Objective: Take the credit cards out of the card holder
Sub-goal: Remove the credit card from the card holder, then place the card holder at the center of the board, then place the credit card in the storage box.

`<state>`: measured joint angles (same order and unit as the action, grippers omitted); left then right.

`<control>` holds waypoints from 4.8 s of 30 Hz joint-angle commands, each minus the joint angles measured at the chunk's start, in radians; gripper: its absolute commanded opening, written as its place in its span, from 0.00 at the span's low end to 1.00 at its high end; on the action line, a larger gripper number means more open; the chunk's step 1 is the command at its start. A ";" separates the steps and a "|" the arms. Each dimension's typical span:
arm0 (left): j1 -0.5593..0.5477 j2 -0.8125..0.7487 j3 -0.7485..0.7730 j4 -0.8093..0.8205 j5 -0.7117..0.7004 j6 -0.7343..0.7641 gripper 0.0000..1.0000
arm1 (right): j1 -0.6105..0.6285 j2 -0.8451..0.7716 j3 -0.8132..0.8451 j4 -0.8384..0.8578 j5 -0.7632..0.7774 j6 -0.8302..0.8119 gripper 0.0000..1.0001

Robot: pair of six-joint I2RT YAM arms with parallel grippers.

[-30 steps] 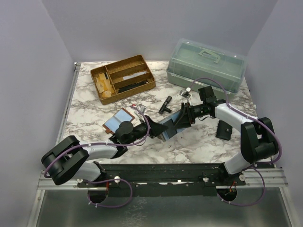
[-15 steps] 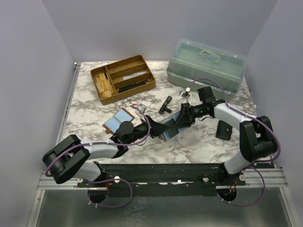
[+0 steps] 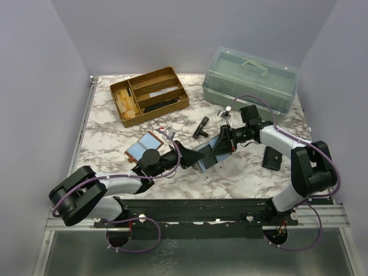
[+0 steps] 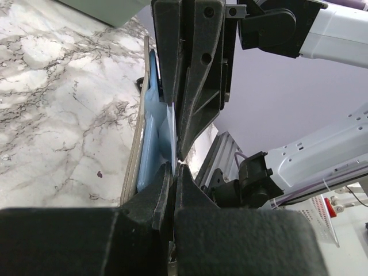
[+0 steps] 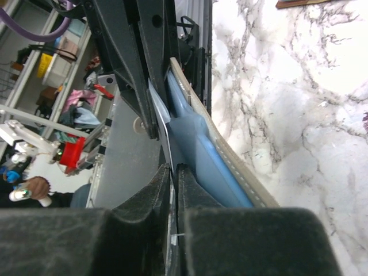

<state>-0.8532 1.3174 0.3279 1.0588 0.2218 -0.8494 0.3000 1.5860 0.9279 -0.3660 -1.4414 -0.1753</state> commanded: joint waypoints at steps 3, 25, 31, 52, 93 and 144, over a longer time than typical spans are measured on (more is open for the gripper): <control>-0.006 -0.035 -0.025 0.058 0.031 0.001 0.00 | 0.005 0.002 0.008 0.002 -0.057 -0.012 0.02; 0.035 -0.155 -0.114 0.050 0.105 -0.023 0.00 | -0.008 -0.020 0.012 -0.013 -0.057 -0.038 0.00; 0.055 -0.172 -0.125 0.043 0.118 -0.031 0.00 | -0.015 -0.024 0.016 -0.019 -0.030 -0.039 0.00; 0.153 0.076 -0.075 -0.086 0.161 -0.065 0.00 | -0.114 -0.116 0.027 -0.067 0.158 -0.111 0.00; 0.157 -0.249 -0.037 -0.240 0.083 -0.047 0.94 | -0.114 -0.056 -0.056 0.170 -0.002 0.153 0.00; 0.383 0.134 0.824 -1.439 -0.344 0.693 0.00 | -0.213 -0.227 -0.044 0.133 0.224 0.146 0.78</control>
<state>-0.5049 1.3136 0.8669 0.2413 0.1707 -0.5972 0.0837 1.3880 0.9020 -0.2375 -1.2587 -0.0170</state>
